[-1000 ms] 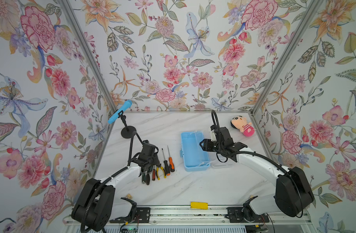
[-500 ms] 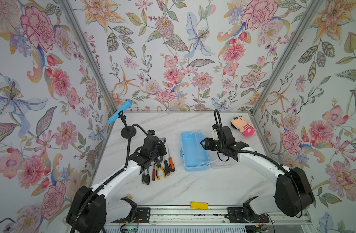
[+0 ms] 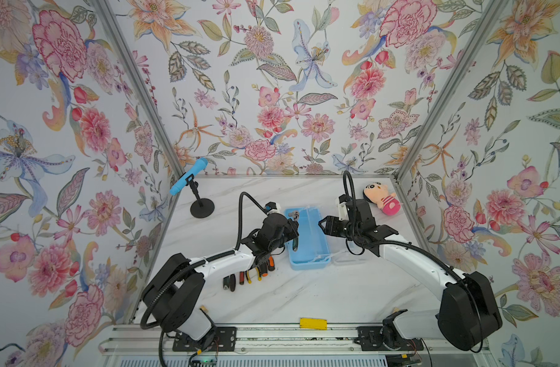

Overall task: Pack the tool kit
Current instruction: 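Carry the green-handled ratchet into the blue box and open the left gripper, then move the left gripper back over the remaining tools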

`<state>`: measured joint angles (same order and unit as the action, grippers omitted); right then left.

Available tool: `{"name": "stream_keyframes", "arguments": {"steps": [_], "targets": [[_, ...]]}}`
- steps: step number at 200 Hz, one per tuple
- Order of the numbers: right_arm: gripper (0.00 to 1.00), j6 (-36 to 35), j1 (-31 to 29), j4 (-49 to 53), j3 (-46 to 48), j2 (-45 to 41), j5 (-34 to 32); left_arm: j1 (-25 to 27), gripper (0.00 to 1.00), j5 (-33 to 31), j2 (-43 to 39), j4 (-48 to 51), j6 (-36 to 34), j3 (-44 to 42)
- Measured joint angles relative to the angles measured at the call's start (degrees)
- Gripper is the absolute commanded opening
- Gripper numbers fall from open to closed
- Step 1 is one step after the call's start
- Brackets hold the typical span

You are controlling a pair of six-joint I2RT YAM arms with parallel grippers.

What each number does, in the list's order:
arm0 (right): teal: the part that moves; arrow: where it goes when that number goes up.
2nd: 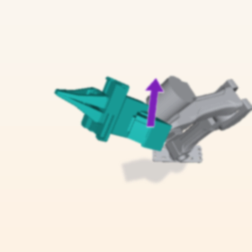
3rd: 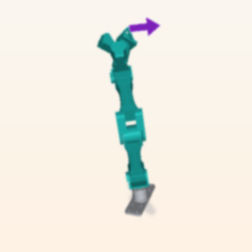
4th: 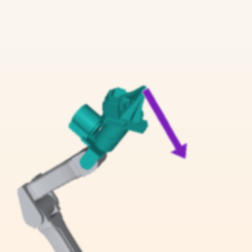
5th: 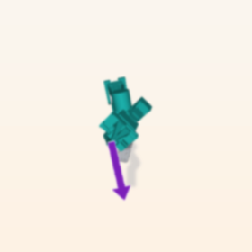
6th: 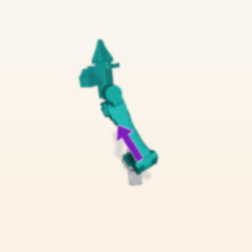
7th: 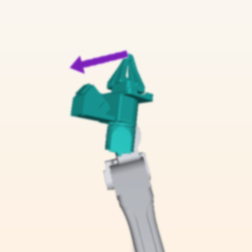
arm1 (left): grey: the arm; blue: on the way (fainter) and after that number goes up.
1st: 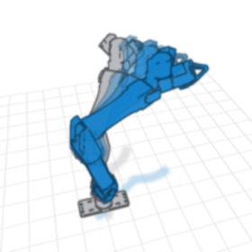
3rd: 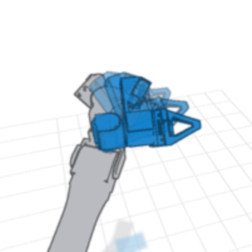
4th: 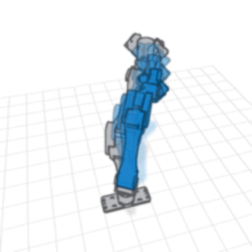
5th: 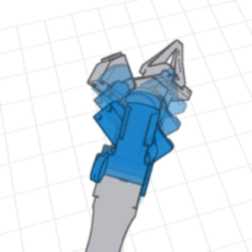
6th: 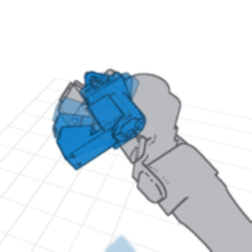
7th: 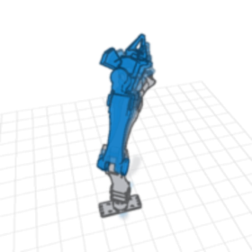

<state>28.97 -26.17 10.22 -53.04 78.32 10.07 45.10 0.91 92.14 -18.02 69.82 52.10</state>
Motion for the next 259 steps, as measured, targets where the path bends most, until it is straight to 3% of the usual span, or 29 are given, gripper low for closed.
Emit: {"name": "stream_keyframes", "arguments": {"steps": [87, 101, 120, 178, 218, 259], "targets": [[0.6, 0.0, 1.3, 0.2, 0.7, -2.4, 0.1, 1.9, 0.0, 1.2, 14.9, -3.8, 9.1, 5.7], [0.6, 0.0, 1.3, 0.2, 0.7, -2.4, 0.1, 1.8, 0.13, 1.8, 16.3, -4.1, 9.5, 7.1], [0.6, 0.0, 1.3, 0.2, 0.7, -2.4, 0.1, 1.8, 0.2, 2.2, 17.2, -4.1, 9.7, 7.7], [0.6, 0.0, 1.3, 0.2, 0.7, -2.4, 0.1, 1.2, 0.24, 3.3, 17.0, -4.0, 9.0, 9.6], [0.59, -0.1, 1.3, 0.6, 0.6, -3.5, 0.0, -0.2, 0.29, 3.0, 12.5, -0.2, 3.8, 9.6], [0.59, -0.9, -0.8, 1.9, -0.7, -5.7, -0.9, -2.0, 0.38, -3.2, -2.8, 9.1, -5.4, 5.7]]}}
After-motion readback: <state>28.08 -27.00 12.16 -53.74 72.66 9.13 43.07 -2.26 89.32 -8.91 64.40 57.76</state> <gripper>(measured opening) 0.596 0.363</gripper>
